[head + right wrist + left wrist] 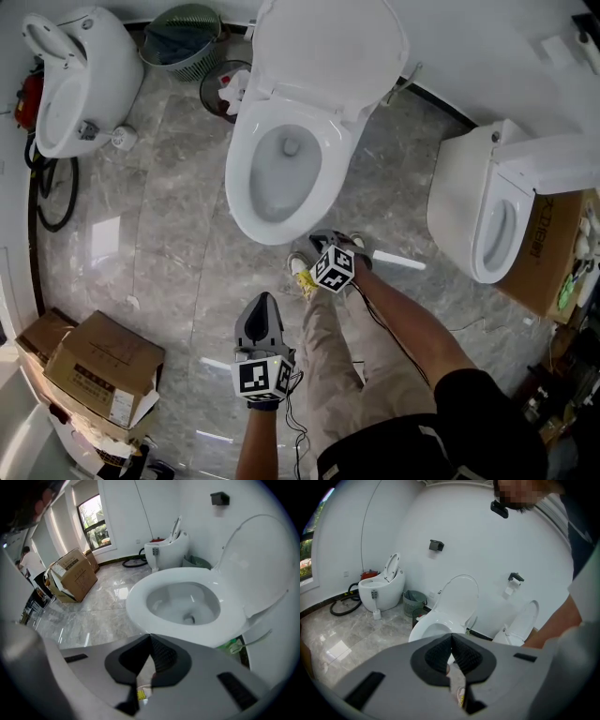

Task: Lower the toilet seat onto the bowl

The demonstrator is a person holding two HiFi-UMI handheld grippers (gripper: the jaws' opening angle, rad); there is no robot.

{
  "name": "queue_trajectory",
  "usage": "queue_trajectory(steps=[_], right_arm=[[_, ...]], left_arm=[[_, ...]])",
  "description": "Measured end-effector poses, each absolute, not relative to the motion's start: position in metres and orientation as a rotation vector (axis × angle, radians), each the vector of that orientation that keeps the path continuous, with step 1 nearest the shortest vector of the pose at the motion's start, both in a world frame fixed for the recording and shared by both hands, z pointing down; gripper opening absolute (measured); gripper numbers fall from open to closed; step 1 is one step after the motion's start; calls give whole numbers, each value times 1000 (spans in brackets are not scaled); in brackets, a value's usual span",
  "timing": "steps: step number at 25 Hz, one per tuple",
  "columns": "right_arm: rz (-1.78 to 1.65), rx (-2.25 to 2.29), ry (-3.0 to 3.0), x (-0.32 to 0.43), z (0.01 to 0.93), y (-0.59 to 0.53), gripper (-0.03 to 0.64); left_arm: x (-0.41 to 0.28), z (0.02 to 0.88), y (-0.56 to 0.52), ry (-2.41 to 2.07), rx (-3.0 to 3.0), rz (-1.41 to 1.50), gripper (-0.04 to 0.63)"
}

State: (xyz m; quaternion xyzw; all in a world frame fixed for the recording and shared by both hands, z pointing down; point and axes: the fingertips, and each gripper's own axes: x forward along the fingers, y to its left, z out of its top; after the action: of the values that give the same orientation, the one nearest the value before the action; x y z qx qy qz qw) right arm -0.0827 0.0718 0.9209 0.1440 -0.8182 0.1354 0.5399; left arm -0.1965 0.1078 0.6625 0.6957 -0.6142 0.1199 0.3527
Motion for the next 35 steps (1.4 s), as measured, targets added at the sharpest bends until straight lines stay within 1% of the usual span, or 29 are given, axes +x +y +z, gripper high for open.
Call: queue_trajectory(steps=[3,6,14,20,24,29,35], right_arm=[[360,415,-2008,-69,867,63,-5],[395,513,-2080,-57,793,48,-5],[320,770,-2320,-30,557,7,-5],[235,985,-2436,12,415,-13,-5],[213,1128,-2479,48,347,-16,-5],[217,1316,-2533,86,280,-23,-5],[172,1395,-2565,106,245,-21,-5]], left_arm=[[-193,633,92,-1595,1854,309,11],[-191,590,71,-1609,1917,293,11],[-163,424,18,-1649,2139,279,11],[-143,312,-14,-1713,2298,190,11],[-123,277,-11,-1707,2351,147,11],[-106,259,-7,-1693,2403,150,11],[-91,238,-16,-1698,2450,119,11]])
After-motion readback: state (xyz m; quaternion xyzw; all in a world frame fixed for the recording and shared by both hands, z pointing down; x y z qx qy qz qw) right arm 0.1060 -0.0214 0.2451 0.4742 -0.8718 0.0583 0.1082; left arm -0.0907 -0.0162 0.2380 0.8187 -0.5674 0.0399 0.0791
